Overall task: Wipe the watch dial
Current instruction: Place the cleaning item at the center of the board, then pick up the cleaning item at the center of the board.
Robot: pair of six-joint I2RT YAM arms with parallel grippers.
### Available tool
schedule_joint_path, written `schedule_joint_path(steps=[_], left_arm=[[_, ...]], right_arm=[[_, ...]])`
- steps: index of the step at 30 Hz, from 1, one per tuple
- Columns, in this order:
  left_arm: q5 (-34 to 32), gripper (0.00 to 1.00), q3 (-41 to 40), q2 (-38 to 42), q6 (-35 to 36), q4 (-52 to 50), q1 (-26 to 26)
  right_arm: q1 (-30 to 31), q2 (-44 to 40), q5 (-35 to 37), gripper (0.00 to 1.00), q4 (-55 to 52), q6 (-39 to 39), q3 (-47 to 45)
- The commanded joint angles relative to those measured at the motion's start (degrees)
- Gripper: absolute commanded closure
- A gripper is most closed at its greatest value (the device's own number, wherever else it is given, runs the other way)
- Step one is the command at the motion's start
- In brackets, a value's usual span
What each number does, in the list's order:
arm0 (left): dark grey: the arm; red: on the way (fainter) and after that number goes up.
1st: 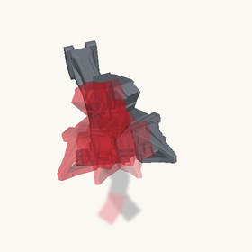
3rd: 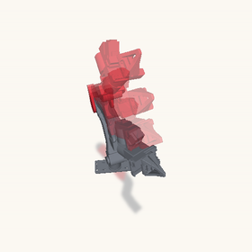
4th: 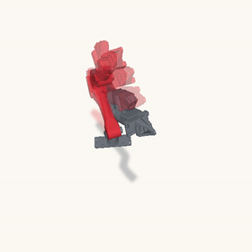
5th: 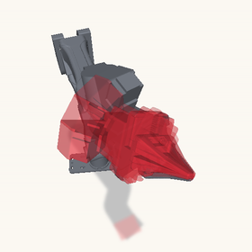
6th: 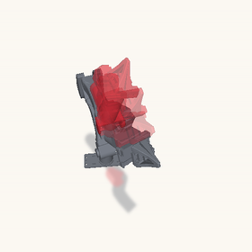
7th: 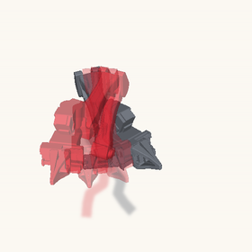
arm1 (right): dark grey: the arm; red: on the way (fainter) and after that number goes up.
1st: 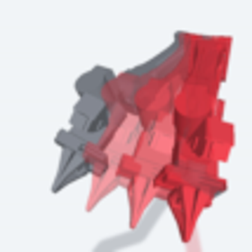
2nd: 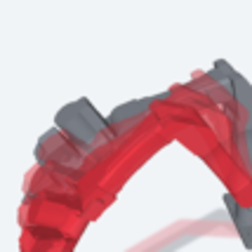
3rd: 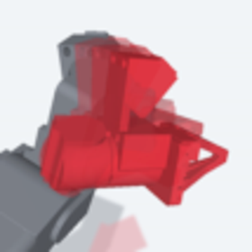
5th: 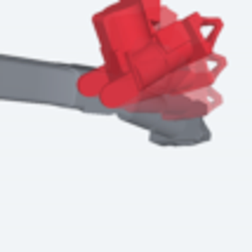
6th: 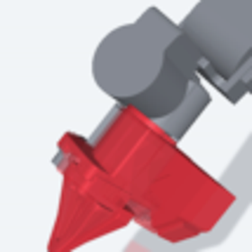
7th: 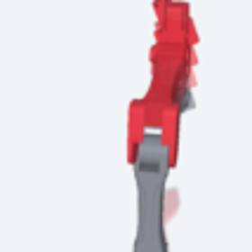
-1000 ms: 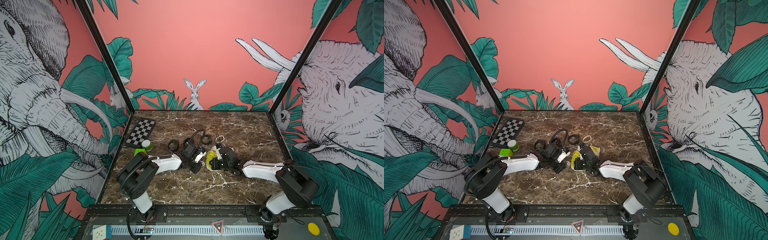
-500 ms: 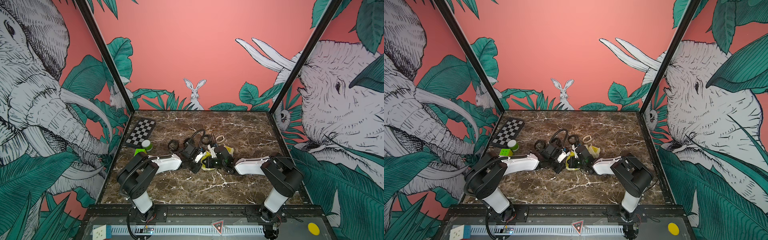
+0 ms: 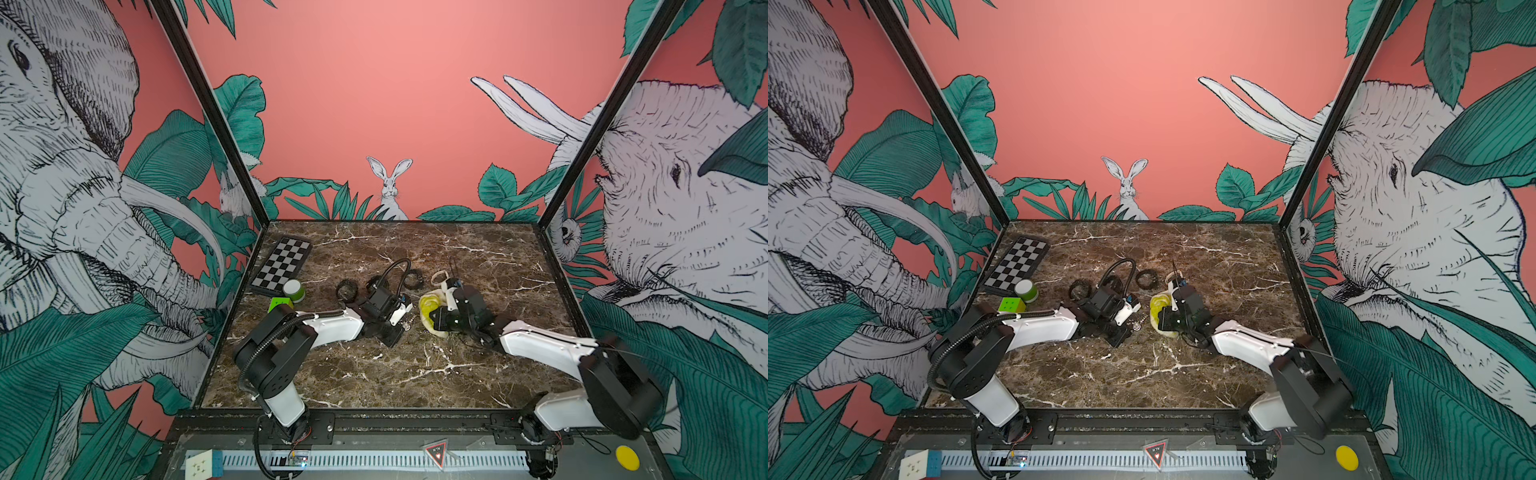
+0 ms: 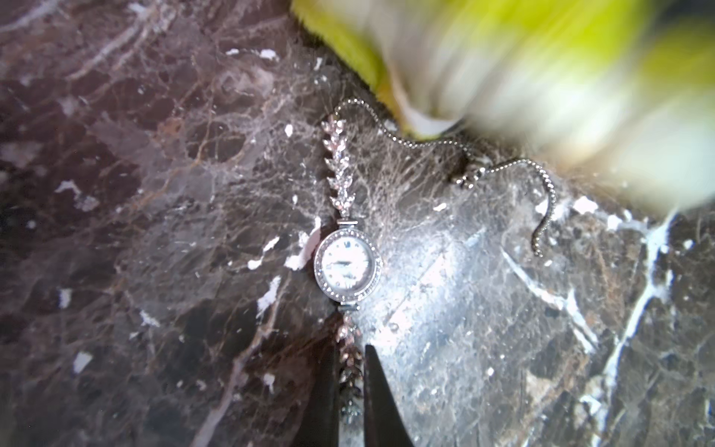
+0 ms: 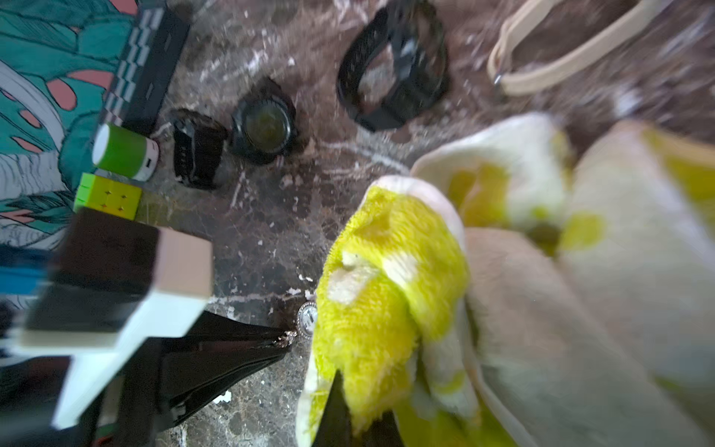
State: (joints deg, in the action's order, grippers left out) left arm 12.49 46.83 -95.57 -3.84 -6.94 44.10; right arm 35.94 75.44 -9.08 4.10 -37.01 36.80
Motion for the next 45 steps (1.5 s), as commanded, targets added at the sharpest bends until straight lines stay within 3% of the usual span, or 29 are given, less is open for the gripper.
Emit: schedule_joint_path(steps=[1,5,6,8,9,15,19,25,27,30,41,44,45], left_arm=[[-2.3,0.78,-1.2,-0.6,-0.9,-7.4,0.2],[-2.5,0.63,-0.9,-0.6,-1.0,-7.5,0.2],[-2.5,0.5,-0.9,-0.4,-1.1,-7.4,0.2],[-2.0,0.04,-1.2,0.7,-1.1,-7.3,0.2],[-2.4,0.01,-1.5,1.5,-1.2,-7.3,0.2],[-4.9,0.01,-2.2,8.6,-1.2,-8.7,0.2],[-7.4,0.01,-1.3,12.3,-1.0,-11.3,0.2],[-12.1,0.01,-2.2,18.2,-1.5,-12.2,0.2],[-13.5,0.01,-2.8,20.2,-2.0,-12.4,0.2],[-16.0,0.01,-4.0,23.4,-2.6,-12.5,0.2],[-20.3,0.01,-7.3,30.1,-3.1,-12.1,0.2],[-20.9,0.01,-8.0,30.7,-3.3,-11.8,0.2],[-21.0,0.01,-8.2,30.9,-3.3,-11.7,0.2]], right_arm=[[-1.9,-6.0,4.2,1.0,-11.3,5.4,1.4],[-3.2,-8.7,5.4,1.0,-16.8,7.2,2.5],[-3.3,-8.7,5.4,1.0,-17.1,7.2,2.5],[-3.4,-8.5,4.9,1.0,-16.7,6.9,2.2],[-3.4,-8.3,4.6,1.0,-16.2,6.4,2.0],[-3.5,-7.8,6.2,1.0,-16.3,6.3,1.9],[-3.5,-7.2,11.3,0.99,-22.1,7.2,4.0],[-3.5,-6.9,14.8,0.45,-23.1,7.5,4.5],[-3.5,-5.7,15.2,0.21,-22.5,7.5,5.1],[-3.4,-1.7,14.2,0.15,-21.3,8.0,7.1],[-3.1,15.3,12.1,0.13,-17.9,9.2,14.0],[-3.2,18.8,10.6,0.2,-17.4,9.1,13.8],[-3.2,19.0,9.9,0.31,-17.2,8.9,13.3]])
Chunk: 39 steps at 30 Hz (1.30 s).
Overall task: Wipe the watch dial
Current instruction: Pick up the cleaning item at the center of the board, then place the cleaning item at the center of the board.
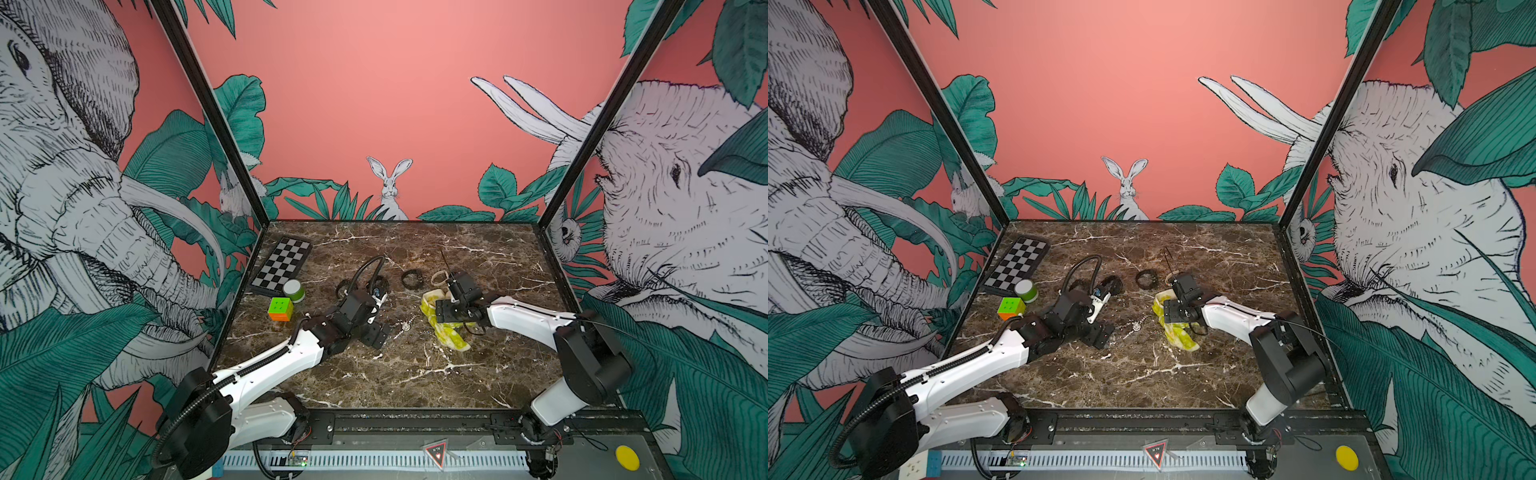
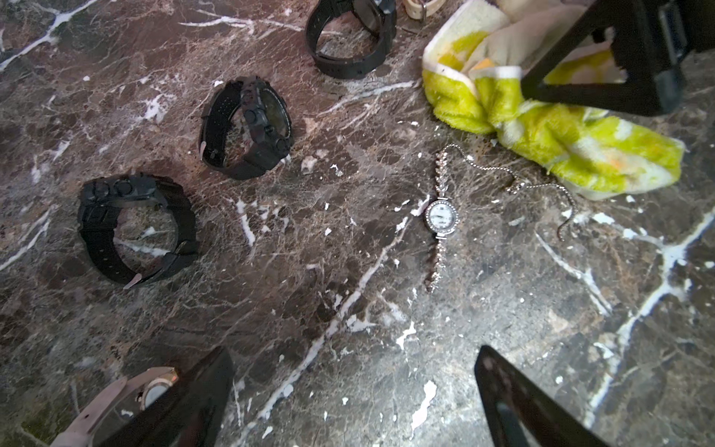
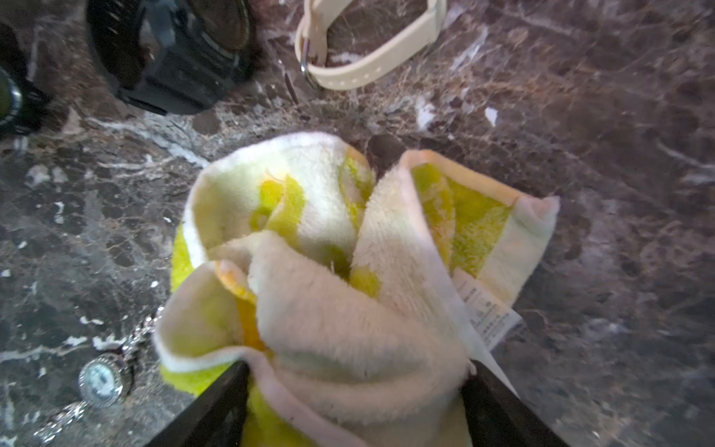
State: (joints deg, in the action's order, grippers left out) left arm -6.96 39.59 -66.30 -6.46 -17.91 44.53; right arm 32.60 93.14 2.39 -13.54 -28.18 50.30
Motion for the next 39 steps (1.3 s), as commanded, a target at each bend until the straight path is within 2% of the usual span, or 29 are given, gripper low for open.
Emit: schedule_joint_path(steps=[1,2,3,5,8,13,17,23,30,32,33,34,39], left_arm=[[-1.6,0.01,-1.2,1.8,-0.7,-0.6,-0.2],[-1.9,0.01,-1.4,2.1,-0.7,-0.6,-0.2],[-2.1,0.01,-1.7,2.4,-0.7,-0.6,-0.2],[-2.5,0.01,-2.0,3.0,-0.7,-0.6,-0.2],[-2.5,0.01,-2.3,4.2,-0.6,0.0,-0.2],[-4.1,0.01,-2.6,6.8,0.2,0.9,-0.2],[-6.1,0.01,-2.7,10.0,1.2,0.3,-0.2],[-10.0,0.01,-4.0,15.4,3.2,-0.3,-0.2],[-14.9,0.01,-5.7,19.4,3.7,-0.8,-0.4],[-17.0,0.01,-6.2,20.2,3.3,-0.7,-0.4],[-18.1,0.01,-6.5,20.6,3.1,-0.7,-0.5],[-18.6,0.01,-6.9,21.2,3.3,-0.5,-0.5],[-22.1,0.01,-8.4,24.8,4.0,0.5,-0.6]], right_arm=[[0.0,0.9,-2.3,0.45,0.3,-0.1,-0.7],[0.0,-0.4,-2.0,0.62,-0.3,-0.3,-1.1],[0.0,-2.0,-1.2,0.74,-1.6,-0.2,-1.7],[-0.2,-7.2,0.9,0.87,-5.2,0.6,-1.9],[-1.0,-15.6,4.2,1.0,-11.1,2.1,-0.7],[-6.4,-23.3,8.8,1.0,-18.8,4.7,5.2],[-12.9,-21.1,8.8,1.0,-19.4,7.3,10.6],[-20.3,-8.8,7.1,1.0,-14.6,9.7,20.2],[-26.7,12.0,2.2,1.0,-13.0,10.3,36.7],[-27.8,16.2,1.3,0.62,-13.1,11.0,39.9],[-28.1,17.7,1.2,0.37,-12.6,11.5,40.6],[-28.3,18.8,1.0,0.04,-12.1,12.3,41.2],[-29.7,17.6,2.2,0.02,-12.3,14.4,43.1]])
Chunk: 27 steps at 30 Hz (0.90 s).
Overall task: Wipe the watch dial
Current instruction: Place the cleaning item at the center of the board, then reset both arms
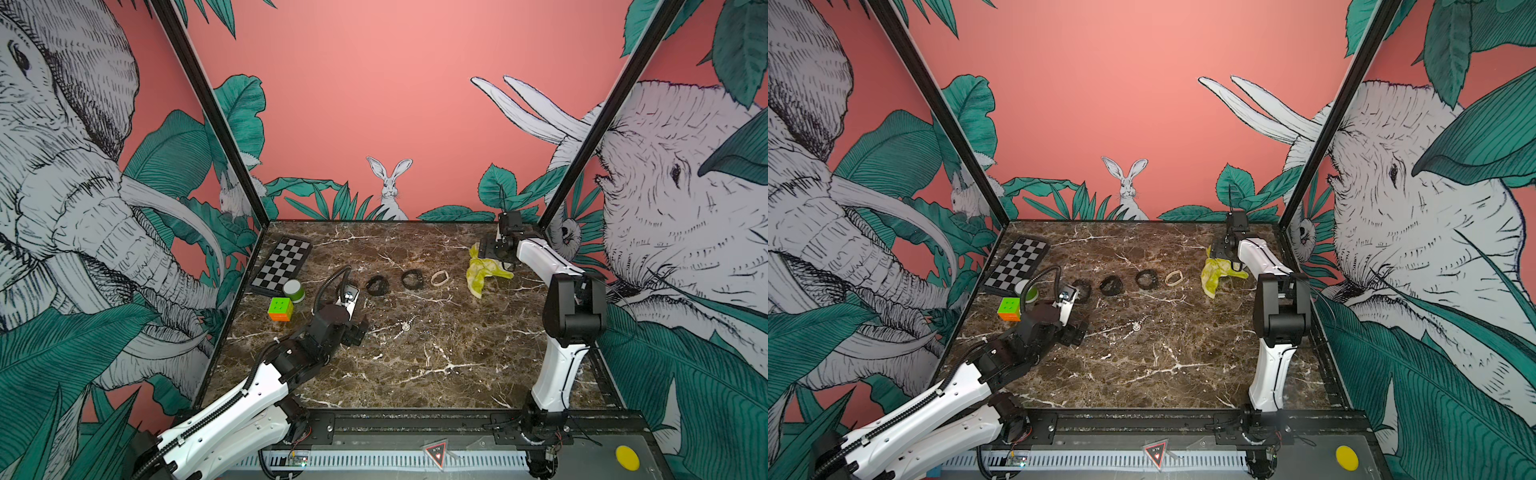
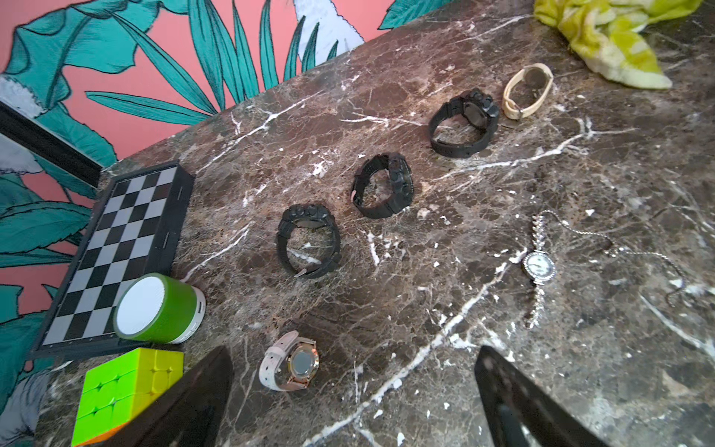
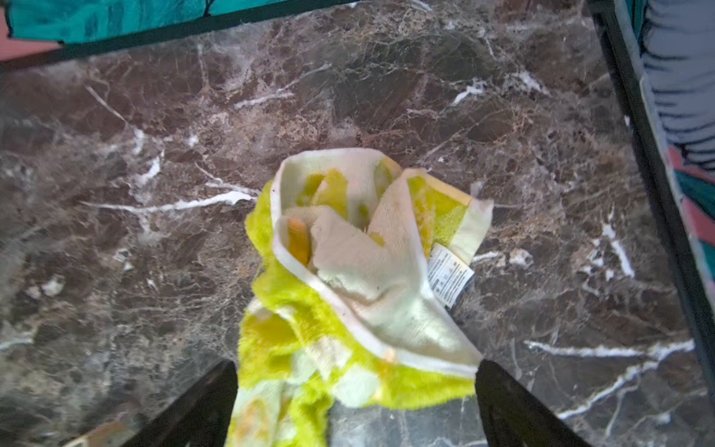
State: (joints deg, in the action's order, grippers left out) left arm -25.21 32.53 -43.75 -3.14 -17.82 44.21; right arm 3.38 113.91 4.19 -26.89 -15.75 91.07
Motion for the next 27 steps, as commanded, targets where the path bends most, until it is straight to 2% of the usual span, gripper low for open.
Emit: schedule_joint_path(steps=[1,4,6,9,11,13,14,16,19,23,25,27], left_arm=[[-4.6,0.01,-1.8,3.0,1.0,0.9,-0.3],[-6.6,0.01,-3.5,5.4,2.8,3.3,-0.3],[-7.7,0.01,-5.6,6.7,5.1,6.6,-0.3],[-10.2,0.01,-9.2,8.4,8.2,11.6,-0.9],[-12.6,0.01,-11.4,9.5,8.8,13.8,-1.6],[-14.6,0.01,-13.9,11.4,10.0,15.3,-3.2],[-16.6,0.01,-14.7,12.5,10.4,15.7,-3.7],[-15.8,0.01,-16.7,16.2,11.7,16.2,-8.6],[-15.2,0.01,-20.8,21.6,10.2,19.7,-12.9],[-10.6,0.01,-25.2,23.8,10.0,28.4,-17.8],[-7.2,0.01,-26.5,20.4,11.0,34.7,-20.9],[-3.8,0.01,-27.2,13.9,11.0,41.3,-24.9]], right_arm=[[-0.9,-4.3,0.4,0.02,0.3,2.4,2.9],[-1.3,-8.9,0.6,0.02,-2.9,3.0,3.3],[-1.2,-13.7,-0.8,0.02,-3.0,2.7,-0.4],[-1.1,-24.4,-2.3,0.02,0.6,0.2,-12.3],[-0.5,-32.2,-0.5,0.02,3.8,-1.9,-23.4],[1.5,-41.7,4.2,0.02,9.8,-3.1,-35.6],[2.6,-45.4,6.3,0.02,12.3,-2.7,-40.3],[4.5,-53.0,9.0,0.02,17.7,0.7,-49.2],[5.8,-61.3,10.2,0.02,26.4,5.2,-60.1],[5.8,-64.7,14.5,0.02,34.5,7.9,-68.1],[5.8,-61.3,15.5,0.02,35.5,8.4,-68.0],[5.8,-56.6,16.7,0.02,39.2,8.4,-68.6]])
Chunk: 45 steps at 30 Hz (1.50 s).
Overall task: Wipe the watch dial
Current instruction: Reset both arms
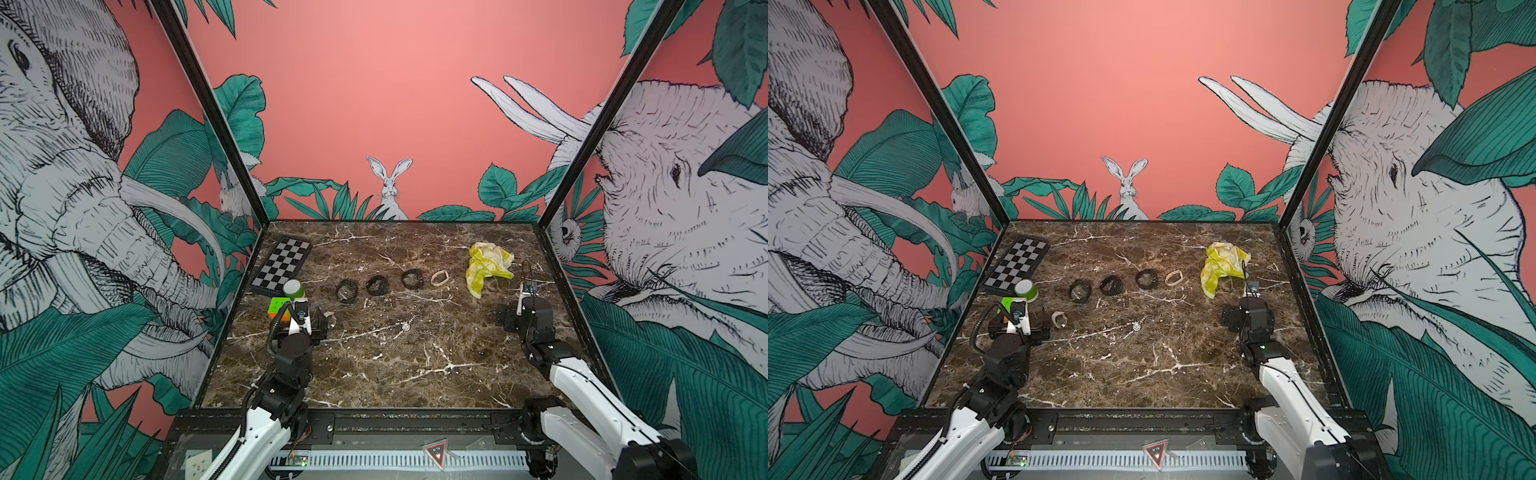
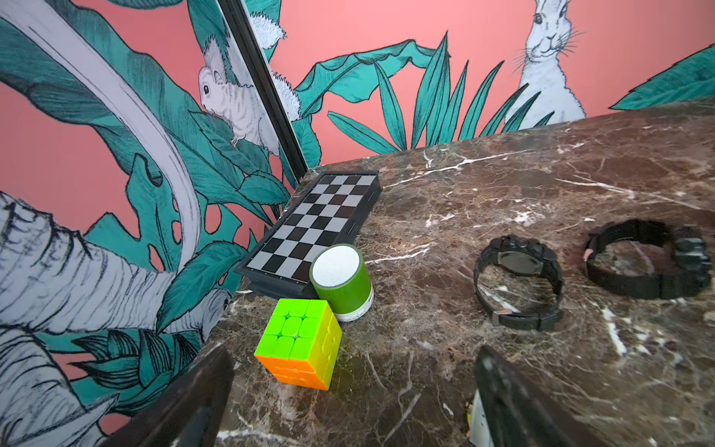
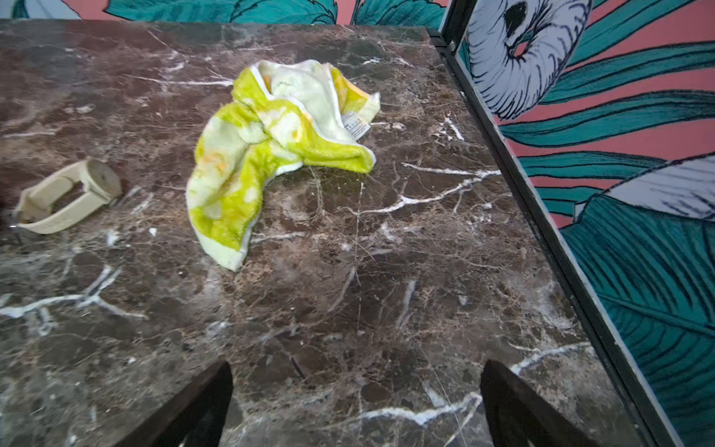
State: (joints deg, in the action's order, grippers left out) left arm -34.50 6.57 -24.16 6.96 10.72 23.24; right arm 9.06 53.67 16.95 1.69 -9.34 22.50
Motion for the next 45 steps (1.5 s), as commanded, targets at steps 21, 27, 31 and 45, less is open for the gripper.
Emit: schedule_joint_path(steps=[21,27,31,45], left_arm=[[33.1,0.01,14.2,-54.2,2.3,33.5,-18.0],[34.8,0.01,10.5,-64.7,2.4,53.0,-19.2],[37.9,0.01,17.1,-65.6,0.3,40.7,-21.7],[37.2,0.01,17.6,-64.9,-0.5,38.4,-22.5]], right_arm=[[-3.4,24.2,-3.8,0.02,38.7,10.4,-0.1],[-6.0,35.2,-7.2,0.02,60.6,9.8,-5.1],[-8.8,34.4,-10.0,0.01,50.6,7.1,-0.8],[-8.7,33.6,-11.7,0.02,47.7,8.1,-0.2]])
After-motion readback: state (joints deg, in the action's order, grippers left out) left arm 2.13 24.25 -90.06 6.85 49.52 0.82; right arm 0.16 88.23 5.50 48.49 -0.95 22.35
